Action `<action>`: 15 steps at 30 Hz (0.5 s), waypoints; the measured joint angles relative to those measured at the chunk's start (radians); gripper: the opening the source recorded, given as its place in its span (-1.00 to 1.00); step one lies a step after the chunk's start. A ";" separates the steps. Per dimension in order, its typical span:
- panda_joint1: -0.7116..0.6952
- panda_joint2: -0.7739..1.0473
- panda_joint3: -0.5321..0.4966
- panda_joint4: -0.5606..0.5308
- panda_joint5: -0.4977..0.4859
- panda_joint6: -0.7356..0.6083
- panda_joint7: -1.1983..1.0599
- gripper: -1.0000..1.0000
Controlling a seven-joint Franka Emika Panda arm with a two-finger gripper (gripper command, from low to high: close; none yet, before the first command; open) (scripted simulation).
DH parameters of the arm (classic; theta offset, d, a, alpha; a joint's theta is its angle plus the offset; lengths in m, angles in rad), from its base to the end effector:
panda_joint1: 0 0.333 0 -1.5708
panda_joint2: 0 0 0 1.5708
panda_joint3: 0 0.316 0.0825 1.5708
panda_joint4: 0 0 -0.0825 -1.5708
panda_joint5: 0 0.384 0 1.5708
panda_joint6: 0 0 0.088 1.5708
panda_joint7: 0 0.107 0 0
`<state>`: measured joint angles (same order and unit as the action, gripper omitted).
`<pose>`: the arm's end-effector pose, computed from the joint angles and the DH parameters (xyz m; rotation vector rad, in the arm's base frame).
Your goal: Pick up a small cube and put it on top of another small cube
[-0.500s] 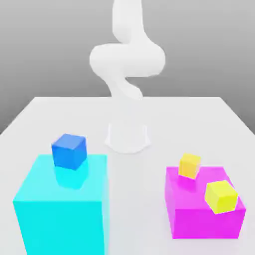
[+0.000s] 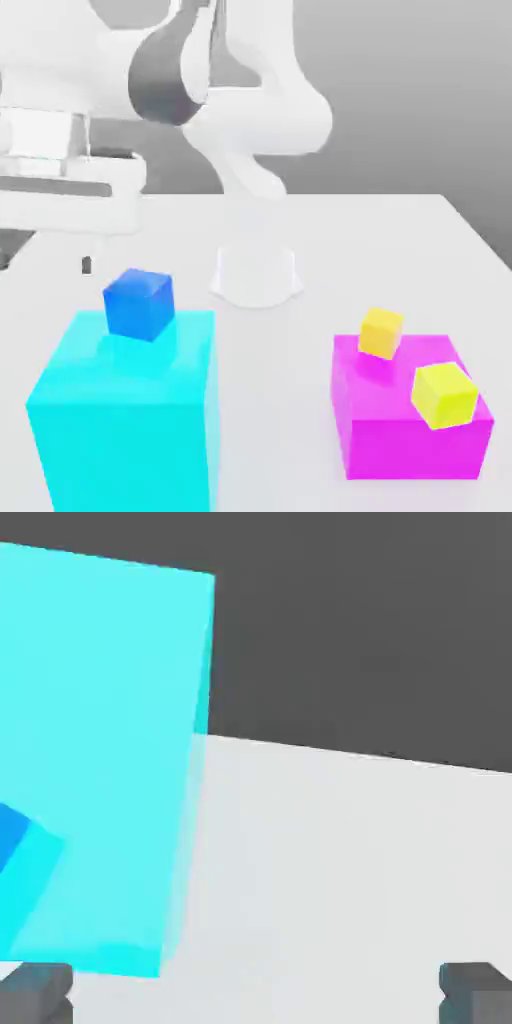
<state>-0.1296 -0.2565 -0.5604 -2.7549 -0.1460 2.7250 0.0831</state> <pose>0.3218 -0.2454 0.3027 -2.9617 0.9869 -0.3232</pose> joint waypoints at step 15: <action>-0.243 0.409 0.146 -0.108 0.559 0.277 -0.699 0.00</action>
<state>-0.3727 0.1524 -0.4142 -2.8628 0.4127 3.0018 -0.6161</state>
